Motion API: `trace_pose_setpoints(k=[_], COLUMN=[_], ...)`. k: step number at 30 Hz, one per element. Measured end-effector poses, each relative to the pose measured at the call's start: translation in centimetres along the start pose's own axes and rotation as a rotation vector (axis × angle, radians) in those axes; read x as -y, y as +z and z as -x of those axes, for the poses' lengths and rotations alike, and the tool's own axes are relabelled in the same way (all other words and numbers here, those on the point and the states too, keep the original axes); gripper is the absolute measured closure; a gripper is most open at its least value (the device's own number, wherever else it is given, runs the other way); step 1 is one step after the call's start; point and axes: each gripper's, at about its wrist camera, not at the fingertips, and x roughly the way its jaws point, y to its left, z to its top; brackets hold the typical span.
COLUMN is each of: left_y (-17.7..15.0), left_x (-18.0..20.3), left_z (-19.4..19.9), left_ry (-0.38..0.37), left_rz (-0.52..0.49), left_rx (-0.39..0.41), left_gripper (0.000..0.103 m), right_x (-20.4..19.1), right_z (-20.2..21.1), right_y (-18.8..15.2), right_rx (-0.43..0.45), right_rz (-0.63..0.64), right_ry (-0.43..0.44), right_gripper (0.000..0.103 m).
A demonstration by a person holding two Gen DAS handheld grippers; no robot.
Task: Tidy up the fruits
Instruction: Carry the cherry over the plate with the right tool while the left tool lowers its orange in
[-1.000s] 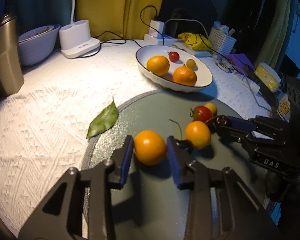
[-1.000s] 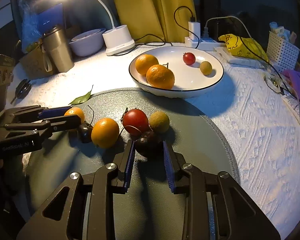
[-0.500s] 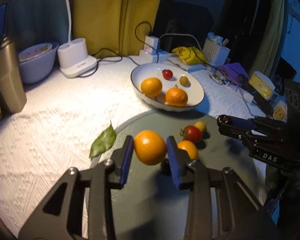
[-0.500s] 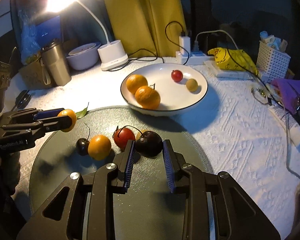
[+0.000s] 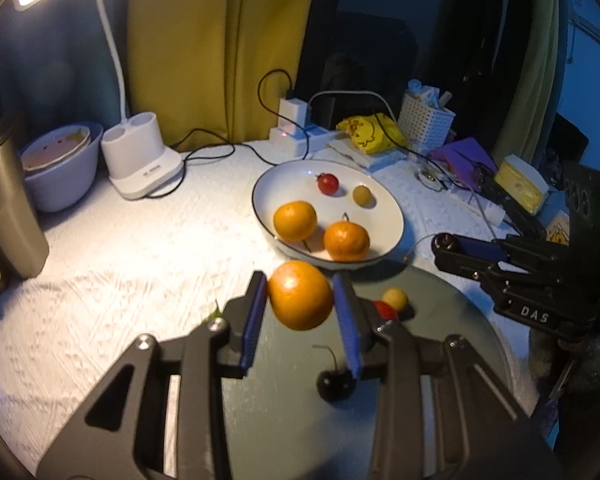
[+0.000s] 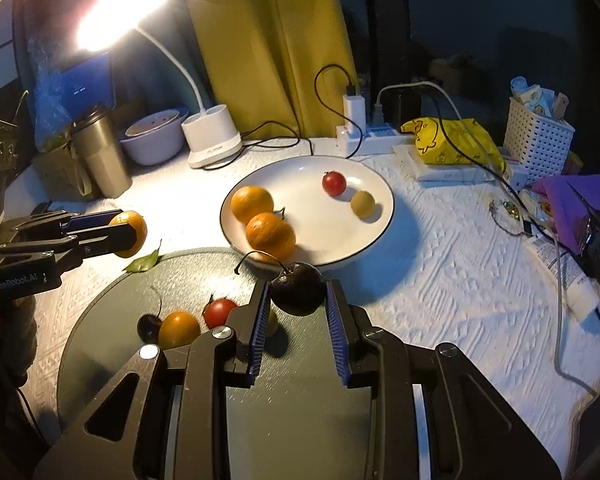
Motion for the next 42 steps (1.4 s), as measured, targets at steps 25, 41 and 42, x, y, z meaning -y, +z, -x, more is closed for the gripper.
trace_pose_setpoints(k=[25, 41, 42], left_y=[5.4, 7.8, 7.9], left_x=[-0.3, -1.6, -1.6], left_z=[-6.3, -12.2, -12.4], left_ry=[-0.02, -0.019, -0.017], left_rz=[-0.034, -0.008, -0.001], left_rx=[-0.004, -0.042, -0.048], left_gripper=[0.068, 0.068, 0.068], right_x=[3.0, 3.3, 3.3], right_z=[-4.6, -9.7, -10.1], right_y=[4.6, 6.3, 6.4], right_rx=[0.014, -0.008, -0.012], right_rz=[-0.003, -0.02, -0.021], right_ry=[0.009, 0.055, 0.057], right_gripper=[0.072, 0.072, 0.073])
